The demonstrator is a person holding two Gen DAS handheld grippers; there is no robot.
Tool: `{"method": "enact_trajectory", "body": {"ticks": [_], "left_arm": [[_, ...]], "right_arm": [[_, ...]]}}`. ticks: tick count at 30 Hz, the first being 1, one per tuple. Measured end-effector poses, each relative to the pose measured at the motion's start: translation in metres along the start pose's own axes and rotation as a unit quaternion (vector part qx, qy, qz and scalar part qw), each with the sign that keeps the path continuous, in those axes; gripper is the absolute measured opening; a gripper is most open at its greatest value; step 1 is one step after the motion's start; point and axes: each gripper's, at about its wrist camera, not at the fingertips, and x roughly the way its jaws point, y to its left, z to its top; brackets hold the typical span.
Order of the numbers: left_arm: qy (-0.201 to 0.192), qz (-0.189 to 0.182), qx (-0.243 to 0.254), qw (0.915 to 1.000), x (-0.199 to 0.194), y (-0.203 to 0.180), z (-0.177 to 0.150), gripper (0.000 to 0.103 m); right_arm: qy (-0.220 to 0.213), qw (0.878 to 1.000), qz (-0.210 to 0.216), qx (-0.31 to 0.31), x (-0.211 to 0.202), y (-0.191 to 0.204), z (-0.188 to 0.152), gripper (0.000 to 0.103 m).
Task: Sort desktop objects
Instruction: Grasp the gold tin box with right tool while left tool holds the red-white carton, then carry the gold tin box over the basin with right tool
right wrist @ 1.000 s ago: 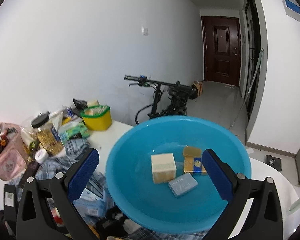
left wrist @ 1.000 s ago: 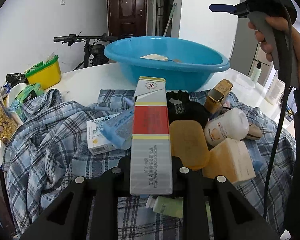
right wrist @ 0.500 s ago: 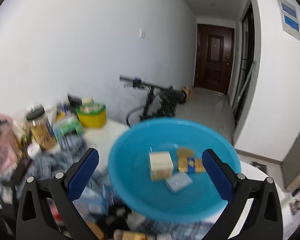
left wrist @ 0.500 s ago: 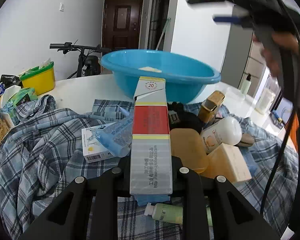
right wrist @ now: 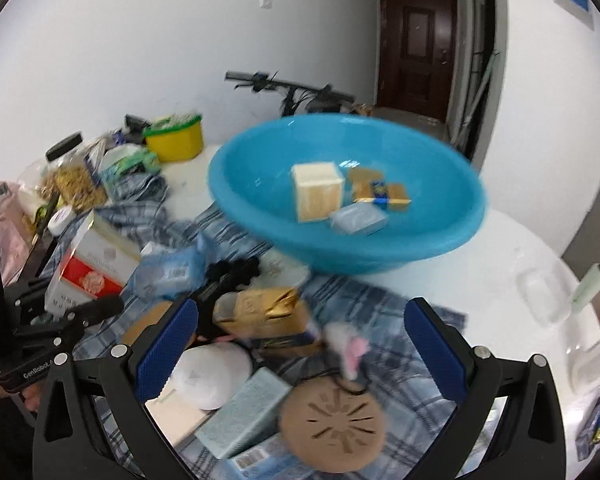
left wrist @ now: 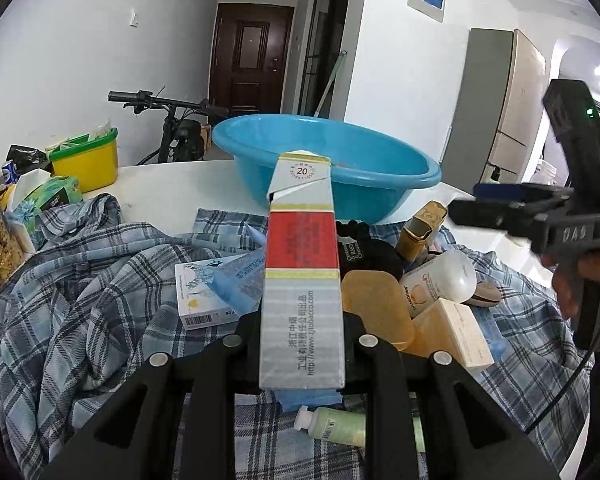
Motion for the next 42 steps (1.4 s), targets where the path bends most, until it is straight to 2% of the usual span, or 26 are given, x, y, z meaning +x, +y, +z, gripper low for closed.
{"method": "enact_trajectory", "body": {"ticks": [5, 6, 8, 9, 11, 15, 25, 29, 32, 38, 42], "left_arm": [[0.004, 0.002, -0.003, 1.0000, 0.001, 0.001, -0.002, 0.024], [0.005, 0.002, -0.004, 1.0000, 0.001, 0.001, -0.003, 0.024], [0.004, 0.000, -0.004, 1.0000, 0.000, 0.001, -0.003, 0.024], [0.004, -0.002, -0.005, 1.0000, 0.000, 0.001, -0.003, 0.024], [0.001, -0.005, -0.005, 1.0000, -0.002, 0.001, -0.003, 0.024], [-0.002, -0.010, -0.006, 0.9999, -0.004, 0.000, -0.003, 0.024], [-0.010, -0.017, -0.014, 0.9997, -0.009, 0.002, -0.002, 0.024], [-0.010, -0.017, -0.014, 0.9997, -0.009, 0.002, -0.002, 0.024], [-0.014, -0.016, -0.018, 0.9996, -0.010, 0.003, -0.002, 0.024], [-0.014, -0.006, -0.021, 0.9997, -0.008, 0.005, -0.002, 0.024], [-0.008, -0.002, -0.030, 0.9995, -0.005, 0.011, -0.002, 0.024]], "right_arm": [[0.036, 0.999, -0.005, -0.031, 0.027, 0.019, 0.000, 0.100], [0.043, 0.998, -0.013, -0.038, 0.033, 0.020, -0.001, 0.083], [0.056, 0.998, 0.007, -0.013, 0.044, 0.010, -0.005, 0.054], [0.049, 0.999, 0.007, 0.002, 0.045, 0.003, -0.007, 0.052], [0.044, 0.999, 0.017, 0.019, 0.040, -0.006, -0.010, 0.051], [0.024, 1.000, 0.005, 0.014, 0.015, -0.008, -0.007, 0.051], [-0.023, 1.000, -0.008, -0.011, -0.033, 0.006, 0.022, 0.051], [-0.037, 0.998, -0.050, -0.022, -0.046, 0.003, 0.041, 0.051], [-0.062, 0.997, -0.047, -0.013, -0.060, -0.005, 0.059, 0.051], [-0.099, 0.993, -0.071, -0.015, -0.083, -0.011, 0.098, 0.052], [-0.123, 0.991, -0.058, -0.015, -0.089, -0.014, 0.119, 0.051]]}}
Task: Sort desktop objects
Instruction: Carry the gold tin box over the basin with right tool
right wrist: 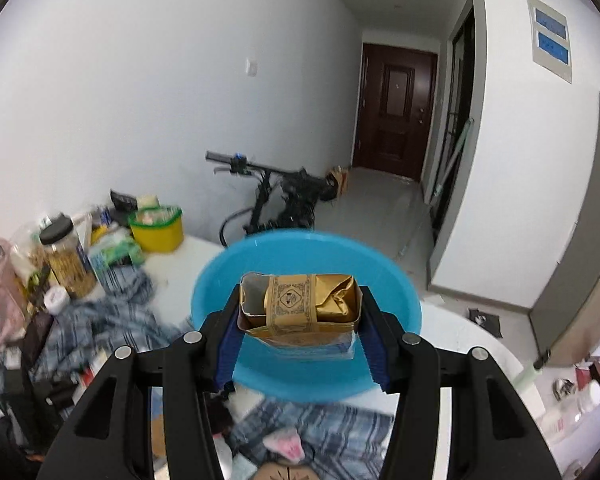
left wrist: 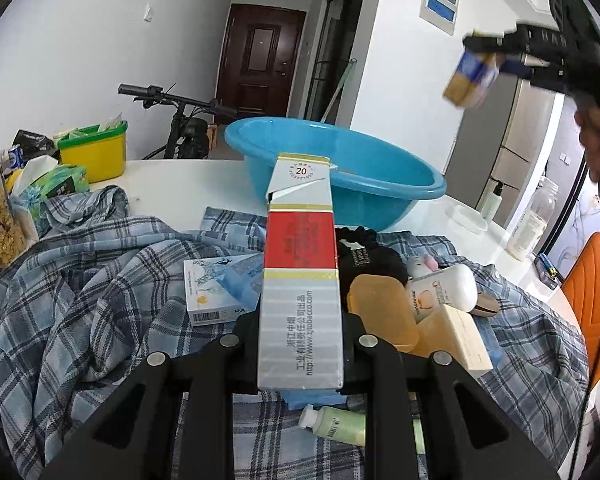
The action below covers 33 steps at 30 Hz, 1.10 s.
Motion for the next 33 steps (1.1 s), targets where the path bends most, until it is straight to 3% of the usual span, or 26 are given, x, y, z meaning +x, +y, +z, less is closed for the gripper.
{"method": "enact_trajectory", "body": {"ticks": [7, 16, 21, 22, 24, 26, 30, 33], "left_arm": [[-0.009, 0.010, -0.003, 0.9999, 0.001, 0.001, -0.001, 0.024], [-0.015, 0.038, 0.010, 0.9991, 0.007, -0.002, -0.002, 0.024], [-0.008, 0.030, 0.014, 0.9994, 0.012, -0.004, -0.003, 0.024], [-0.009, 0.025, 0.013, 0.9996, 0.011, -0.003, -0.003, 0.024], [-0.014, 0.026, 0.011, 0.9995, 0.010, -0.003, -0.003, 0.024], [-0.015, 0.027, 0.011, 0.9995, 0.012, -0.002, -0.002, 0.024], [0.019, 0.025, 0.005, 0.9995, 0.023, 0.002, -0.001, 0.024], [0.019, 0.015, -0.018, 0.9996, 0.020, 0.011, 0.004, 0.024]], "right_arm": [[-0.016, 1.000, 0.011, -0.007, 0.015, 0.001, 0.020, 0.052], [0.002, 1.000, 0.025, -0.003, 0.058, -0.005, 0.009, 0.052], [0.000, 0.999, 0.049, 0.008, 0.077, -0.008, -0.007, 0.053], [0.018, 0.998, 0.055, 0.003, 0.086, -0.010, -0.008, 0.053], [0.022, 0.999, 0.032, 0.001, 0.092, -0.017, -0.011, 0.053], [0.019, 0.999, 0.043, 0.018, 0.092, -0.024, -0.012, 0.053], [0.023, 0.999, 0.041, 0.024, 0.094, -0.028, -0.016, 0.053], [0.028, 0.998, 0.052, 0.028, 0.100, -0.028, -0.017, 0.053]]}}
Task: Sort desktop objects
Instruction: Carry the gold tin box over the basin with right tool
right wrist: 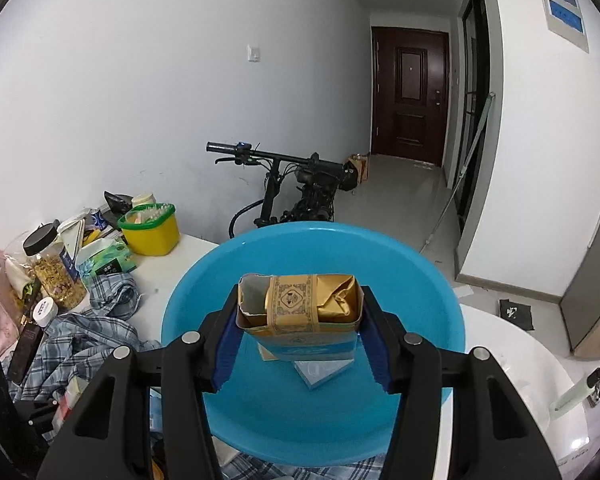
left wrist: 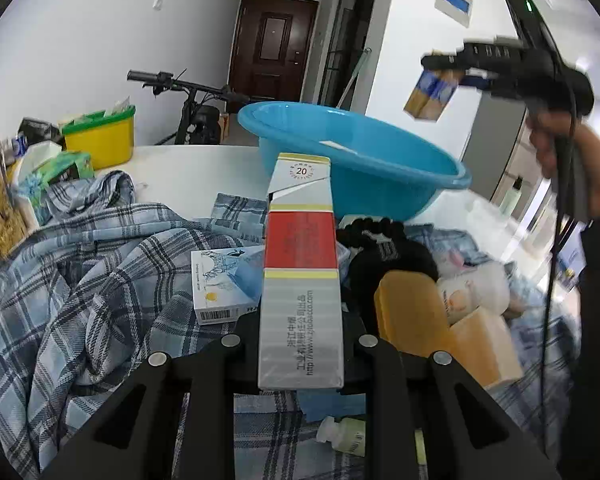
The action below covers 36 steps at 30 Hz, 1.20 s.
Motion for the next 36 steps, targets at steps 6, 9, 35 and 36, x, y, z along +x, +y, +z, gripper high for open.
{"method": "enact_trajectory", "body": {"ticks": [6, 9, 35, 36], "left_arm": [[-0.005, 0.011, 0.018, 0.9998, -0.019, -0.004, 0.020, 0.024], [-0.016, 0.019, 0.036, 0.9991, -0.031, -0.011, 0.043, 0.024], [-0.041, 0.031, 0.093, 0.9943, 0.061, -0.079, 0.198, 0.024], [-0.036, 0.027, 0.088, 0.9951, 0.069, -0.076, 0.198, 0.024]], "right_arm": [[0.007, 1.000, 0.027, -0.011, 0.009, 0.016, 0.001, 0.053], [0.006, 0.999, 0.036, -0.015, 0.008, 0.018, 0.000, 0.053], [0.007, 0.999, 0.009, 0.035, 0.000, -0.034, -0.008, 0.054], [0.007, 0.999, 0.007, 0.036, 0.000, -0.034, -0.008, 0.054]]}}
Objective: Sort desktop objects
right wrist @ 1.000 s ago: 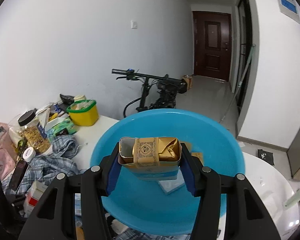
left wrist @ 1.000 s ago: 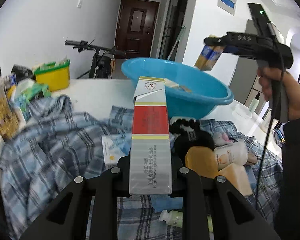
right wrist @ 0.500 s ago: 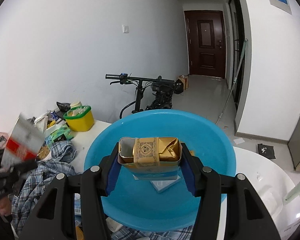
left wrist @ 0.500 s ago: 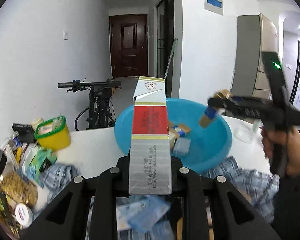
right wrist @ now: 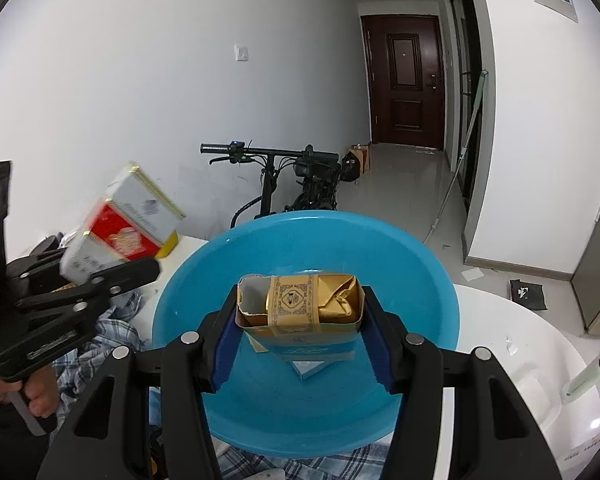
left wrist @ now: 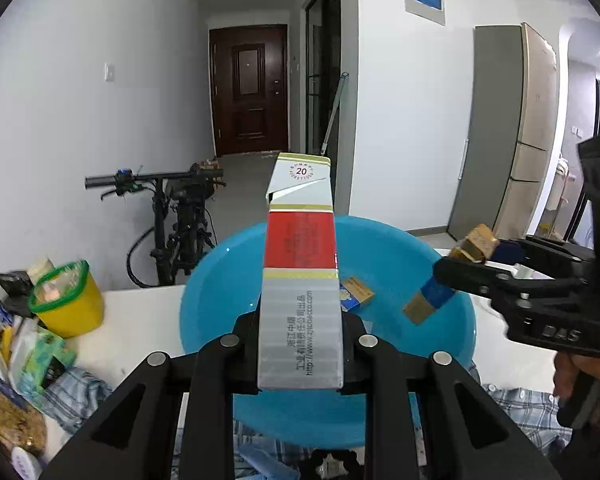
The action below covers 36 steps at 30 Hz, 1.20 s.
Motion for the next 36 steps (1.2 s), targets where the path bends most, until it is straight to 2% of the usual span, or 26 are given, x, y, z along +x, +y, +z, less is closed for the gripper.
{"method": "enact_trajectory", "body": {"ticks": [2, 4, 6, 10, 22, 32, 36], "left_arm": [[0.007, 0.010, -0.001, 0.9999, 0.012, 0.004, -0.006, 0.024], [0.022, 0.047, 0.013, 0.9986, 0.023, 0.004, -0.010, 0.024], [0.012, 0.072, 0.032, 0.9969, 0.024, 0.003, -0.014, 0.024], [0.025, 0.039, 0.011, 0.9988, 0.029, 0.010, -0.016, 0.024], [0.022, 0.054, 0.014, 0.9982, 0.026, 0.010, -0.017, 0.024], [0.021, 0.055, 0.013, 0.9982, 0.025, 0.009, -0.014, 0.024], [0.015, 0.055, 0.017, 0.9982, 0.021, 0.006, -0.014, 0.024]], "right_arm": [[0.002, 1.000, -0.004, -0.002, 0.000, 0.000, 0.000, 0.054], [0.005, 1.000, -0.005, -0.004, 0.002, 0.001, -0.001, 0.054], [0.009, 1.000, -0.006, -0.006, 0.004, 0.002, -0.001, 0.054], [0.013, 1.000, -0.010, -0.006, 0.006, 0.002, -0.002, 0.054], [0.026, 0.999, 0.006, -0.029, 0.015, 0.018, -0.005, 0.054], [0.019, 0.999, 0.008, -0.029, 0.013, 0.021, -0.003, 0.054], [0.007, 0.999, 0.031, -0.023, 0.008, 0.022, 0.000, 0.054]]}}
